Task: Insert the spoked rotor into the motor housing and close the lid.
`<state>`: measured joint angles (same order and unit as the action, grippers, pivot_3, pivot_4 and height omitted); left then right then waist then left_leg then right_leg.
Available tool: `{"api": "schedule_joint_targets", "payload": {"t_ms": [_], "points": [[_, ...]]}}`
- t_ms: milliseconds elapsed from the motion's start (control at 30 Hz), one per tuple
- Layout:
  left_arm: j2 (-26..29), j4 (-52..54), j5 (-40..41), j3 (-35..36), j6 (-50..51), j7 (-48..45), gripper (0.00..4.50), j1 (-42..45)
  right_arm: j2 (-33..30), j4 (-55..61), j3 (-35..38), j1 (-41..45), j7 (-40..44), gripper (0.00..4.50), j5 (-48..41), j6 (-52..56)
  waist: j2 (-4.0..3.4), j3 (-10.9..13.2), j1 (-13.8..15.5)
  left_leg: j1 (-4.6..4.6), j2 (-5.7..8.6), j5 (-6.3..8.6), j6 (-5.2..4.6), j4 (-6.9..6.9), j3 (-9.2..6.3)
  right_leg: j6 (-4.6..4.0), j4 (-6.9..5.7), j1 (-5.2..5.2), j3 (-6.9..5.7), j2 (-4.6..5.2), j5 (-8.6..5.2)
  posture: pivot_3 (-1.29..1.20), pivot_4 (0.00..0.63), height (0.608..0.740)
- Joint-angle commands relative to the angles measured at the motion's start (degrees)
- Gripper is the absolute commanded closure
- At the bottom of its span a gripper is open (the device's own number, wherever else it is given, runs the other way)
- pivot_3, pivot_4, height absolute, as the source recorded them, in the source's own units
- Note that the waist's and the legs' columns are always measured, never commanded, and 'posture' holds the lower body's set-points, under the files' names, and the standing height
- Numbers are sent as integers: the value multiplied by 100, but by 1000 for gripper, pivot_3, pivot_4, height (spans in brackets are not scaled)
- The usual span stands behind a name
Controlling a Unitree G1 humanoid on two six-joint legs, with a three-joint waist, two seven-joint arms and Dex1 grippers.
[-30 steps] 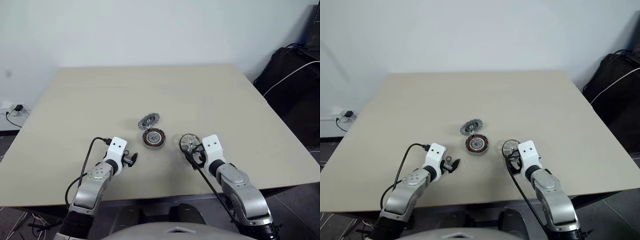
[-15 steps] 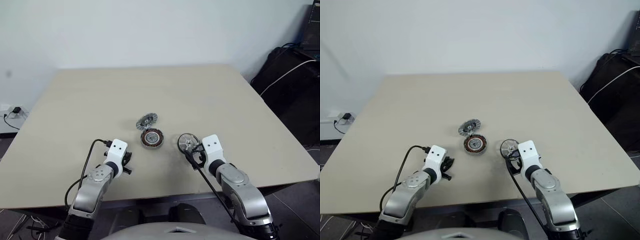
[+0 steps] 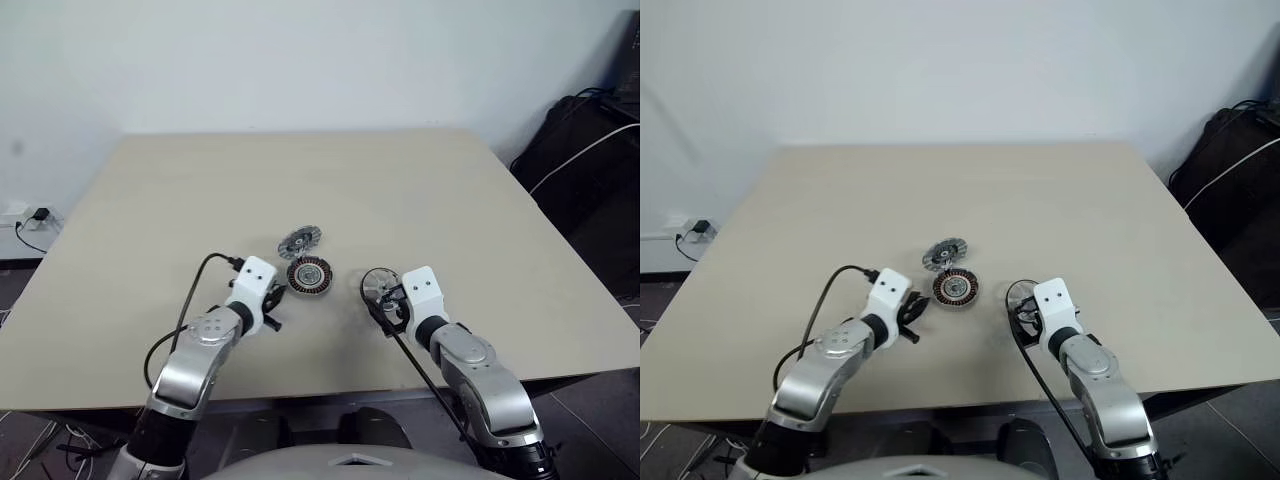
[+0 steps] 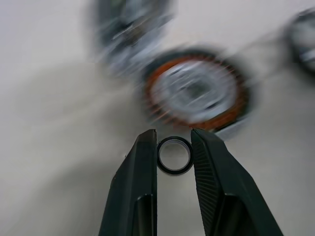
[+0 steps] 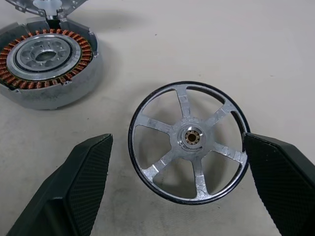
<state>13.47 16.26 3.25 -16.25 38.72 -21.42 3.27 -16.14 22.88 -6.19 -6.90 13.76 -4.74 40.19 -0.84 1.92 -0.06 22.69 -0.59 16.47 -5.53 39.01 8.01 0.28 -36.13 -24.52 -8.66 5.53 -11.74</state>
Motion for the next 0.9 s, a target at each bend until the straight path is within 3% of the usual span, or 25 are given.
{"api": "schedule_joint_targets", "payload": {"t_ms": [33, 400, 900], "points": [[-57, 216, 89, -245, -18, -204, 3841, 220, 22, 83, 26, 89, -22, 0, 26, -97, -2, 0, -11, 0, 0, 0, 0, 0, 0, -1, 0, 0, 0, -1, 0, 0, 0, 740], [-434, -1209, -206, -407, -678, -67, 3841, 983, 52, 107, 20, 54, -50, 0, 36, -94, -1, -1, 4, -1, -1, -1, -2, 11, 0, 7, -3, 5, 0, -3, 4, 0, 0, 740], [-990, -3299, -446, -51, -1835, 416, 3841, 1850, 117, 146, 91, 9, -153, 0, 33, -138, 4, -2, 38, 2, 0, 3, -11, 19, 0, 26, -4, 7, 0, -3, 16, 0, 0, 740]]}}
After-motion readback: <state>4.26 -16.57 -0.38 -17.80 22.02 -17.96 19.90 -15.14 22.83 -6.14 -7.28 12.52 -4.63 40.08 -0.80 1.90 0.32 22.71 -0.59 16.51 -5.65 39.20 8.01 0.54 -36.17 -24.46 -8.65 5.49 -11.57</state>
